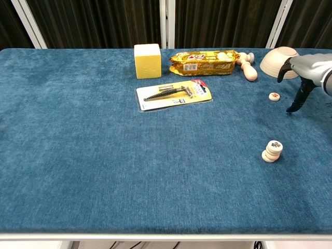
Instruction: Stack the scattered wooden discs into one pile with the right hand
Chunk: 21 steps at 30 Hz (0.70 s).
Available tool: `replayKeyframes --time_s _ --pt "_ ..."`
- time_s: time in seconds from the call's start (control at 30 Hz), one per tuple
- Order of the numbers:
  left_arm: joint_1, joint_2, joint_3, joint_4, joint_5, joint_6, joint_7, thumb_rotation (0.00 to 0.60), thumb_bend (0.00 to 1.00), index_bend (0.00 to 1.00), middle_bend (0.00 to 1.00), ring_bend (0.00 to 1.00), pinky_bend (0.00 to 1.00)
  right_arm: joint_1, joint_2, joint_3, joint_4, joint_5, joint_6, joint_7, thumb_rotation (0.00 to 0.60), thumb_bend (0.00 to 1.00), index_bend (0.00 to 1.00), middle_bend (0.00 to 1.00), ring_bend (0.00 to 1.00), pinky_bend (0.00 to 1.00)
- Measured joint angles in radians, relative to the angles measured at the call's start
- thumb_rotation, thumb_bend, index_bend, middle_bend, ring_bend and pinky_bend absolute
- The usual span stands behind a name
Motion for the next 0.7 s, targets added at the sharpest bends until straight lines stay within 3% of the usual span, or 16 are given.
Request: replayKeyframes --time_s 0.3,0.7 --pt "-0.002 -0.004 0.002 0.001 0.000 -0.004 0.011 0.600 0.13 0.11 0.09 0.00 0.00 0.010 -0.039 0.001 0.058 -0.018 -0.029 0.044 0.600 0.24 0.32 0.04 0.00 0.00" --pt "-0.003 -0.008 0.001 0.006 -0.005 -0.007 0.012 0.600 0.13 0.11 0.09 0.00 0.00 0.017 -0.067 0.001 0.100 -0.013 -0.049 0.053 0.600 0.27 0.36 0.05 0.00 0.00"
